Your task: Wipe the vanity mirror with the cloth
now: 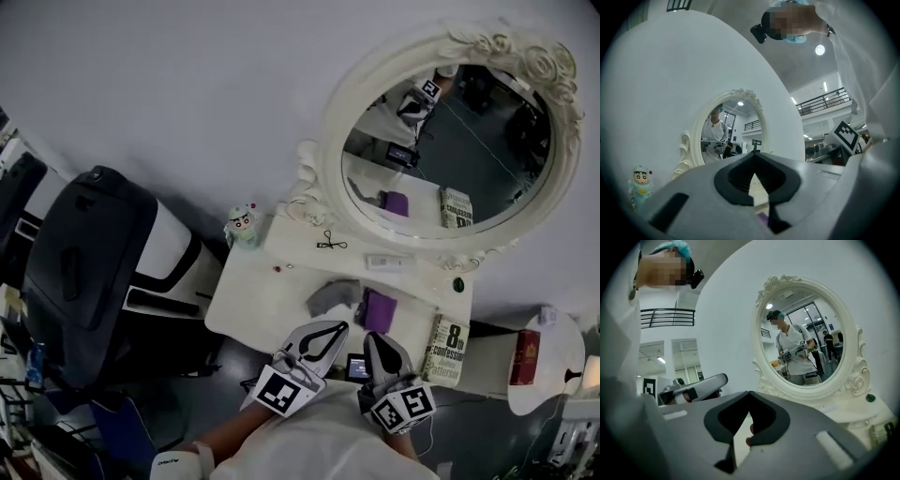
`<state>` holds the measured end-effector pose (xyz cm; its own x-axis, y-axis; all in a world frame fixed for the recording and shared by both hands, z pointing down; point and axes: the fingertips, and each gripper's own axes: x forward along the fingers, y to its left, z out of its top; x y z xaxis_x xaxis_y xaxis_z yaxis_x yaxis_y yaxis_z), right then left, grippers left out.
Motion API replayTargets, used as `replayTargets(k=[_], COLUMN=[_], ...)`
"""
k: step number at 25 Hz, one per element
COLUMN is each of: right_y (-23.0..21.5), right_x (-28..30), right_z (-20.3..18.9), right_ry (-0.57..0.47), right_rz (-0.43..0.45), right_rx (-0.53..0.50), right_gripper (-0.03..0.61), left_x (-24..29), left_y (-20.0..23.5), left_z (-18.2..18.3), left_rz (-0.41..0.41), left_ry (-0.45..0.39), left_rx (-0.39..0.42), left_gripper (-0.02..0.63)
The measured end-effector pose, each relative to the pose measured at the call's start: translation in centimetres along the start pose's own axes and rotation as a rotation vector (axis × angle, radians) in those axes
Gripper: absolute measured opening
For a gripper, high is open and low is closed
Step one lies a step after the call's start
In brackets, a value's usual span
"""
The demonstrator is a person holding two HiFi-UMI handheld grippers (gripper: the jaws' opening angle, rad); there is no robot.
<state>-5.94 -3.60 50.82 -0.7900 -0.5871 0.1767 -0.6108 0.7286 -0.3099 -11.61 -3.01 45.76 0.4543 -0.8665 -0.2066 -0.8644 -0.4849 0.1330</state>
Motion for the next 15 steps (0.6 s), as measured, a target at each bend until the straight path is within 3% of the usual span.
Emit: replayTargets(k=[3, 6, 9, 15], right_y=[2.1, 4.4, 5.1, 4.6], right_x=[0.9, 1.1, 0.2, -3.9], right_z=[-1.2, -1.7, -2.0, -2.3], right_ry=[-0.002, 0.016, 0.033, 0.002], right_rz=[-0.009, 0.021, 0.028, 0.008], right_rx=[0.025, -0.038, -0.081, -0.004], right_gripper=[0.006, 0.006, 0.006, 0.006], left_x=[-2.0, -3.3, -4.0, -4.0], left_y=[1.5, 2.1, 0.8, -3.0], left_z=[-0.5, 0.0, 0.6, 0.6], left_rz=[0.013, 0.032, 0.031, 0.011], left_ry=[0.021, -0.003, -0.019, -0.025], left_rx=[0.001, -0.018, -0.017, 0.008], left_gripper=[0.006, 0.006, 0.006, 0.006])
